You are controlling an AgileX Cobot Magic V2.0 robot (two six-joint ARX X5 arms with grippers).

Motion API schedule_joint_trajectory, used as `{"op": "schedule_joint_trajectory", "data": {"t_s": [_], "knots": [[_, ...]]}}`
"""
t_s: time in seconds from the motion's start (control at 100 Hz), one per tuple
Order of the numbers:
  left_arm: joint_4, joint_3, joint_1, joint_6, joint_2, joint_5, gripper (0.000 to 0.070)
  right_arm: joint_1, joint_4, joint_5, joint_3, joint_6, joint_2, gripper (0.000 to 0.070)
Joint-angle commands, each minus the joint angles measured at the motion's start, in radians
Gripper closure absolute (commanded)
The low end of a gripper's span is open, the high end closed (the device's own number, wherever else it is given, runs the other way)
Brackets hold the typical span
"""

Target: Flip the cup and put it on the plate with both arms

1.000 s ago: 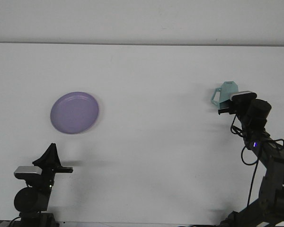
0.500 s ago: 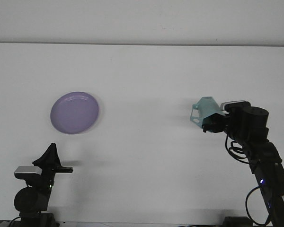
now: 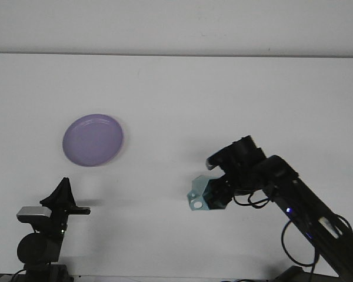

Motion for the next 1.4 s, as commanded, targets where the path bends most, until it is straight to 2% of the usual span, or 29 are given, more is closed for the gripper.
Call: {"op": "schedule_joint_trajectory", "data": {"t_s": [0.0,0.2,0.44,0.67,0.91,0.98,1.12,1.22,1.39], "knots": [[0.016,-0.017,0.000,-0.003,-0.001,-0.004,0.0688,0.054,-0.020,0.003,0.040,-0.025,0.068,0.0694],[0.017,-0.017,0.000,-0.003,-0.001,-0.004,0.0688,0.145,-0.091,0.024,0.141,-0.038,0.254,0.0694],[0.017,-0.017,0.000,-0.003,-0.001,-0.004,0.0688,0.177,-0.190,0.052,0.256,-0.081,0.402,0.0694],[0.017,-0.017,0.000,-0.003,-0.001,-0.004,0.0688,0.186,-0.217,0.081,0.264,-0.108,0.455,0.0694],[0.017,-0.017,0.000,-0.003,-0.001,-0.004,0.0688,0.188,-0.216,0.071,0.264,-0.121,0.468,0.0687],[0.017,-0.017,0.000,-0.003,-0.001,-0.004,0.0688,0.188,-0.216,0.070,0.264,-0.134,0.468,0.0638],[0.017,-0.017,0.000,-0.003,-0.001,-0.004,0.0688,0.188,-0.209,0.071,0.264,-0.135,0.468,0.0433],[0.017,-0.017,0.000,-0.003,-0.001,-0.004,0.0688,0.182,-0.228,0.070,0.284,-0.136,0.467,0.0369],[0.017,-0.017,0.000,-0.003,-0.001,-0.004,0.0688,0.164,-0.282,0.069,0.389,-0.132,0.465,0.0211]]}}
